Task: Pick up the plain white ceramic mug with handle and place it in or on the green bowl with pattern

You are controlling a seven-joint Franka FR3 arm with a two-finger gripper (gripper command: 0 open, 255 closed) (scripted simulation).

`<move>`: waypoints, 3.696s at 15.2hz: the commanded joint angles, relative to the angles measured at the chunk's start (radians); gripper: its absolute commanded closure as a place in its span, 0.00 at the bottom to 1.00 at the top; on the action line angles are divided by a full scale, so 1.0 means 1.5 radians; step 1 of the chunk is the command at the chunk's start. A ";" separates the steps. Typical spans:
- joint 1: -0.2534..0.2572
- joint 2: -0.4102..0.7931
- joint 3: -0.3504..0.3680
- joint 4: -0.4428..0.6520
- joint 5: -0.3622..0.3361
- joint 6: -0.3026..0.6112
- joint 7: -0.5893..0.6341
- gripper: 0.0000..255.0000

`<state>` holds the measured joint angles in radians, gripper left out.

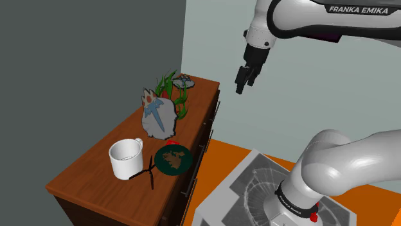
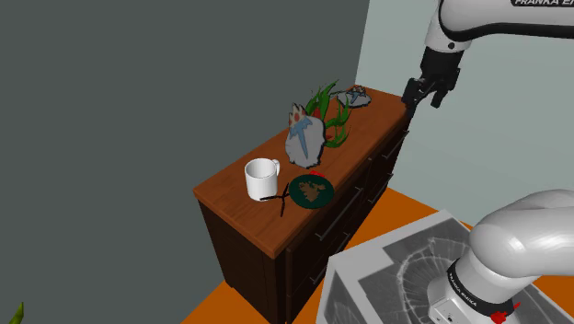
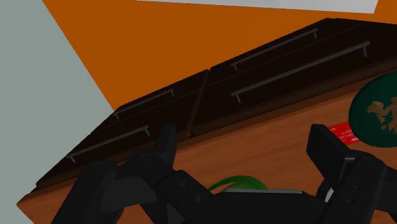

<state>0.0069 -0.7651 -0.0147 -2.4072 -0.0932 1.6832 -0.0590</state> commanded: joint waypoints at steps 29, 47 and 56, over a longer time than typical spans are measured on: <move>0.110 0.448 0.301 0.151 0.035 0.319 0.356 0.00; 0.200 0.747 0.326 0.356 -0.143 0.382 0.536 0.00; 0.201 0.750 0.325 0.355 -0.145 0.386 0.538 1.00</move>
<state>0.3085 0.3600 0.4722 -1.8746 -0.3105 2.2622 0.7474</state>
